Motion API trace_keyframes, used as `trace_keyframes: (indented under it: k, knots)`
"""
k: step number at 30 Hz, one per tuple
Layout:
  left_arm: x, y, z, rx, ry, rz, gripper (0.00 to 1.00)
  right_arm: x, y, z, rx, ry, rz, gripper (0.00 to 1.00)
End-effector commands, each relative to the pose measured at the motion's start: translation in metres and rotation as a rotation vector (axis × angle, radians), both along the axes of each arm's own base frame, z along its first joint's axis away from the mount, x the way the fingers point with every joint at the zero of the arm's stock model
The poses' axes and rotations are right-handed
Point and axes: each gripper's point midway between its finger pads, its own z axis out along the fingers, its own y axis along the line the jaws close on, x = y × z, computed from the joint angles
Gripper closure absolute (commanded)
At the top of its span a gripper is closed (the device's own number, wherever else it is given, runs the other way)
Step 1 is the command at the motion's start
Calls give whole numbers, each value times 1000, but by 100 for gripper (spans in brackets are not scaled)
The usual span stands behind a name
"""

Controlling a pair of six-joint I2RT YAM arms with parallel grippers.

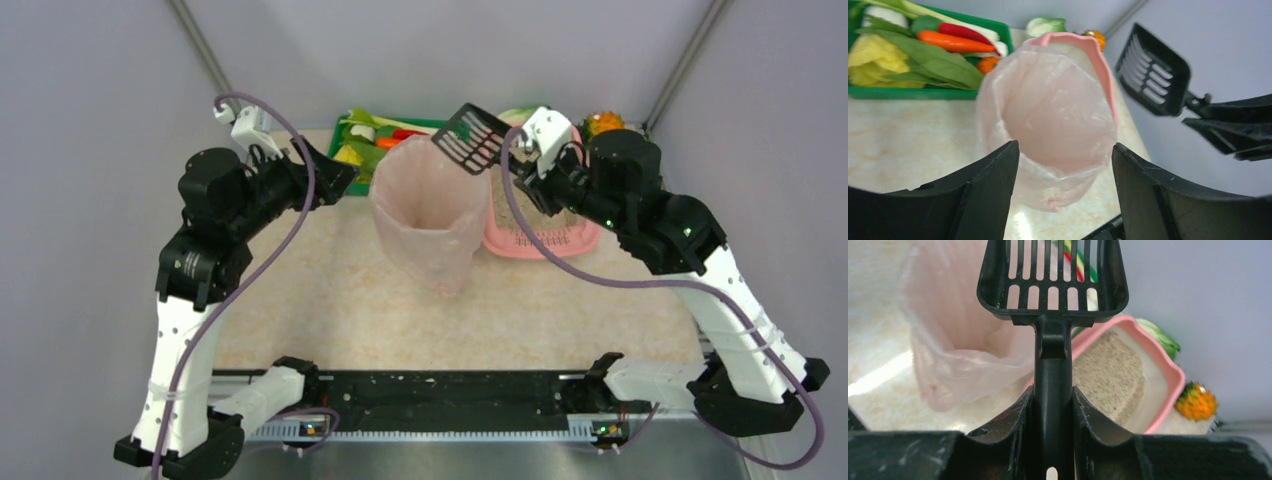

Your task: Clean the litter box

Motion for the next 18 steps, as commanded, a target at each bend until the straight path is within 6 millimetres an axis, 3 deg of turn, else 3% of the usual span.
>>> trace_keyframes:
  k: [1,6,12,18]
  knots:
    - [7,41,-8,156,-46,188,26,27,-52,3,23,59,-246,100]
    - [10,50,-28,225,-14,221,26,58,-91,-32,-60,185,-450,100]
    - [14,52,-47,257,22,225,25,95,-104,-86,-159,330,-566,100]
    - [17,65,-55,304,33,284,22,125,-115,-152,-273,460,-645,100]
